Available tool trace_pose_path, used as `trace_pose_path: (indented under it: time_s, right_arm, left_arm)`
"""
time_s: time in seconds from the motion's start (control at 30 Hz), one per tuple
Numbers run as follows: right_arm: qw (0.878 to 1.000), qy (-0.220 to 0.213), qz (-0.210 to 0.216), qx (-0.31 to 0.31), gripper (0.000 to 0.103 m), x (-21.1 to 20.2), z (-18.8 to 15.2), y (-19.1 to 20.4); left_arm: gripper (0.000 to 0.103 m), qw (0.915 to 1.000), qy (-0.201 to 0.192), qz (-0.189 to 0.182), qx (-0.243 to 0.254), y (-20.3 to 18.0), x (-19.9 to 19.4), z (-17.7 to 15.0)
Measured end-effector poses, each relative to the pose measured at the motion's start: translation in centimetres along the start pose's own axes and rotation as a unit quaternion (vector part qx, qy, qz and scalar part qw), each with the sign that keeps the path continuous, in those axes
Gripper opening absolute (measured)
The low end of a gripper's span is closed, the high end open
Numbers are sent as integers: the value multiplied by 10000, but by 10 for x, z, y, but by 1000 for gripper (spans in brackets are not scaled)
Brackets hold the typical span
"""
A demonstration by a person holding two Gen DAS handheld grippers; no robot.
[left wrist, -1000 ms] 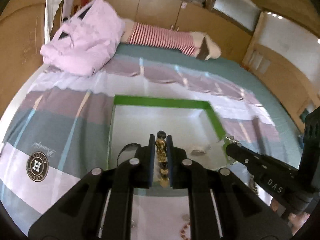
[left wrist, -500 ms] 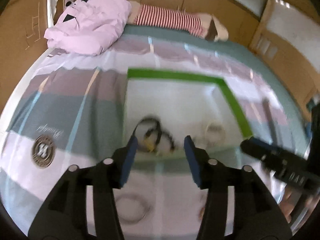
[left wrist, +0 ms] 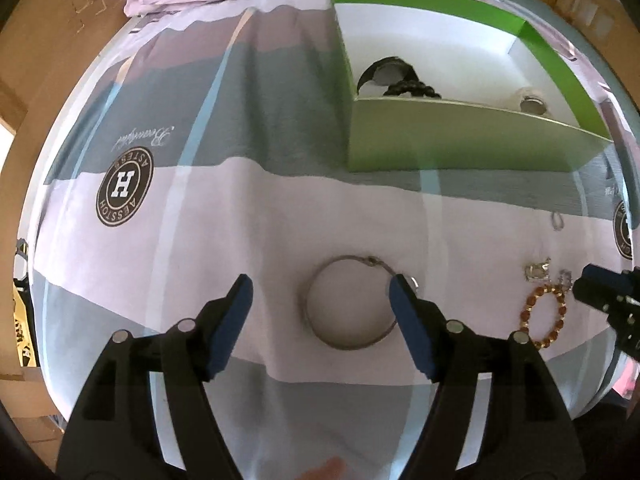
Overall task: Organize jewelry
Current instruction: 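Grasp the silver bangle with the left tool while the right tool grasps the amber bead bracelet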
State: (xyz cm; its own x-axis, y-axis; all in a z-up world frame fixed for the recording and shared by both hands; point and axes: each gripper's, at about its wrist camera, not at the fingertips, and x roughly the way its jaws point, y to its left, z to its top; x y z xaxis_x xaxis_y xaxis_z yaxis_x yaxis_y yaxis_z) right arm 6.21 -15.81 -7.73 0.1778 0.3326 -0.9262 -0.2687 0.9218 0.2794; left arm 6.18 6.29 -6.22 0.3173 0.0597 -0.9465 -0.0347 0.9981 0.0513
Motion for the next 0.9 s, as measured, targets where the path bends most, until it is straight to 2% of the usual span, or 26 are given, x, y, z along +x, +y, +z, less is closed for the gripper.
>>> trace_pose_path:
  time_s: [0.13, 0.23, 0.3, 0.4, 0.47, 0.5, 0.57, 0.7, 0.83, 0.9]
  right_arm:
    - [9990, 148, 130, -404, 29, 1, -5, 20]
    - [9961, 581, 4, -663, 29, 21, -13, 30]
    - [9951, 662, -91, -732, 31, 28, -15, 33]
    - [9970, 561, -82, -518, 32, 25, -9, 27]
    - [9989, 396, -141, -214, 32, 21, -3, 16]
    - [9995, 279, -162, -66, 32, 16, 0, 10]
    - [9998, 118, -34, 179, 32, 8, 0, 1]
    - [9997, 68, -48, 246, 32, -4, -4, -9]
    - [9981, 437, -377, 209, 32, 11, -10, -10]
    - [9978, 436, -481, 148, 32, 20, -6, -10]
  left_arm:
    - [72, 9999, 20, -15, -149, 8, 1, 1]
    - [72, 9998, 16, -18, -214, 11, 2, 2]
    - [72, 9998, 78, 4, -204, 11, 6, 3]
    - [72, 9995, 224, -77, -231, 10, 14, 3]
    - [70, 9974, 459, -445, -347, 9, 23, 1]
    - [70, 9969, 493, -493, -355, 8, 24, -1]
    - [69, 9974, 405, -570, -155, -1, 21, -2]
    - [69, 9937, 225, -1100, 27, -11, 7, -3]
    - [69, 9943, 331, -1012, -19, -9, 11, -3]
    - [69, 9948, 416, -929, -73, -6, 16, -2]
